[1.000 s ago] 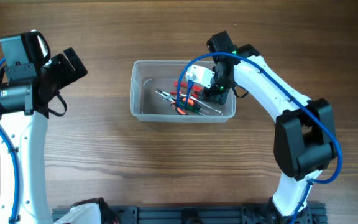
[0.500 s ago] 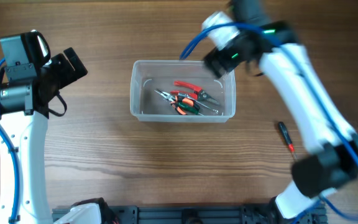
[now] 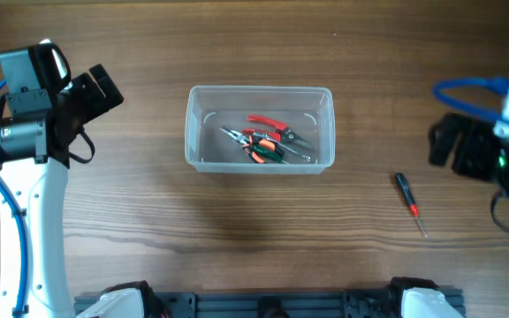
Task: Pack container
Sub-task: 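Lower the silver wrench into the container and open the right gripper, then grasp the red-black screwdriver by its handle with the right gripper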
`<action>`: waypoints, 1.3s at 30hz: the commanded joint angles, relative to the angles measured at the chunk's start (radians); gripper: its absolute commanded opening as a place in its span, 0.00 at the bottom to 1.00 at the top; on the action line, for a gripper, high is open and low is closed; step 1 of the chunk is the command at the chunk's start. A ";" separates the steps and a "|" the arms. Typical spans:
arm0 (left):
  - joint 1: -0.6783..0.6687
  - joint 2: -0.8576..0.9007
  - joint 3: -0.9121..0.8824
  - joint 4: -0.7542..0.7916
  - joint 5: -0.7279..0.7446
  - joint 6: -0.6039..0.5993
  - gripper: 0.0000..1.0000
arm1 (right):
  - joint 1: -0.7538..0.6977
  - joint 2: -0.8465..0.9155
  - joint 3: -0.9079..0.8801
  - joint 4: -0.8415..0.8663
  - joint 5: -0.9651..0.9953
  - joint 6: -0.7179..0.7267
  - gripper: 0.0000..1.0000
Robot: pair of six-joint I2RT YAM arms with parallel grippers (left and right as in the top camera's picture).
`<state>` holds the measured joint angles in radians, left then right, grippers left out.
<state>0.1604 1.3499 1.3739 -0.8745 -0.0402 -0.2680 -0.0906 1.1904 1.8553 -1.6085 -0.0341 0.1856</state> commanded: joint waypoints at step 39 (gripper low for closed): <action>0.007 -0.007 0.008 0.003 -0.007 0.003 1.00 | -0.078 0.370 -0.966 0.700 0.089 -0.524 1.00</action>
<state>0.1604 1.3499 1.3739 -0.8719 -0.0406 -0.2680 -0.1417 1.5581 0.8997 -0.9199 0.0563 -0.3206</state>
